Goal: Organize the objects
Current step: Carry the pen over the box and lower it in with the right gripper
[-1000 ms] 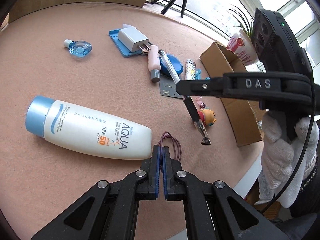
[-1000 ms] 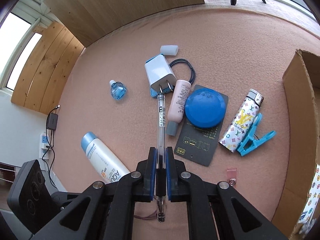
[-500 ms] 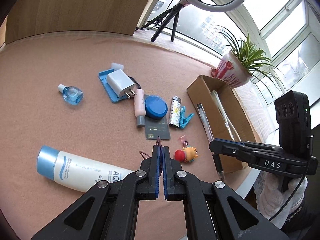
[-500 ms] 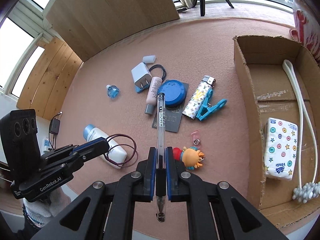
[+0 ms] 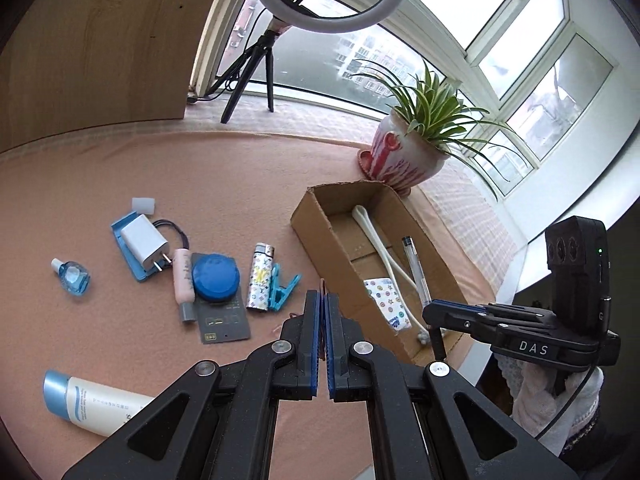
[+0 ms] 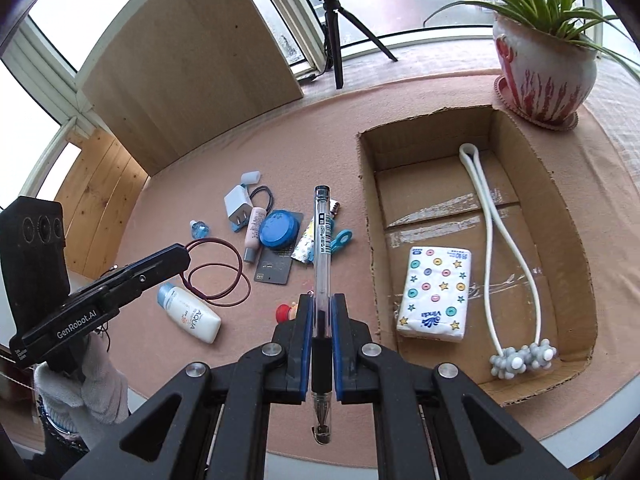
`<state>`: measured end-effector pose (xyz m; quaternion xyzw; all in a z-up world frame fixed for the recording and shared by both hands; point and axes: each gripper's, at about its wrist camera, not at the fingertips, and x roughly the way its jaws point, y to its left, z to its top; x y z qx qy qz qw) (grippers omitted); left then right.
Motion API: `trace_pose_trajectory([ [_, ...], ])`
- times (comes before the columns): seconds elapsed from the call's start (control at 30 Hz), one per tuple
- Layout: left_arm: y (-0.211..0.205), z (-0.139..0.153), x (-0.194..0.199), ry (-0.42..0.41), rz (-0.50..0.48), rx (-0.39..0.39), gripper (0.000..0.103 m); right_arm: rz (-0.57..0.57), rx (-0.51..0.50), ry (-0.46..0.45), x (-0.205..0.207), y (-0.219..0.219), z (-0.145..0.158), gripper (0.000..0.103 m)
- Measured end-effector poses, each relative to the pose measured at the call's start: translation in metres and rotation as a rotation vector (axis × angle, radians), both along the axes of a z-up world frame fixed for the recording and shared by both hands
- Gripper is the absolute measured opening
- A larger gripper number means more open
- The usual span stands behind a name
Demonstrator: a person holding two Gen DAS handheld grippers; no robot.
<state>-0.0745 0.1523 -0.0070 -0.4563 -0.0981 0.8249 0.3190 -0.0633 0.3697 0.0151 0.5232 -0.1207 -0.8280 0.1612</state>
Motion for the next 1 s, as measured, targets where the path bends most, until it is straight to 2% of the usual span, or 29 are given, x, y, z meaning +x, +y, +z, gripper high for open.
trace_pose_trajectory([
  [0.33,0.077,0.01,-0.016,0.039,-0.085,0.016,0.002,-0.133,0.023,0.027,0.0,0.065,0.011,0.008],
  [0.67,0.129,0.0,-0.03,0.038,-0.094,-0.029,0.002,-0.179,0.053,0.021,-0.017,0.092,0.0,0.008],
  [0.73,0.133,-0.004,-0.034,0.014,-0.092,-0.054,0.016,-0.186,0.051,0.023,-0.02,0.095,-0.002,0.009],
  [0.77,0.132,-0.006,-0.035,0.004,-0.083,-0.063,0.04,-0.181,0.047,0.019,-0.021,0.095,-0.003,0.011],
  [0.8,0.129,-0.008,-0.036,0.005,-0.066,-0.066,0.056,-0.179,0.05,0.006,-0.023,0.095,-0.004,0.026],
  [0.87,0.122,-0.01,-0.037,0.006,-0.038,-0.071,0.058,-0.183,0.051,0.018,-0.022,0.095,-0.003,0.048],
  [1.0,0.104,-0.015,-0.042,-0.008,0.002,-0.082,0.058,-0.161,0.053,0.027,-0.023,0.089,-0.002,0.05],
])
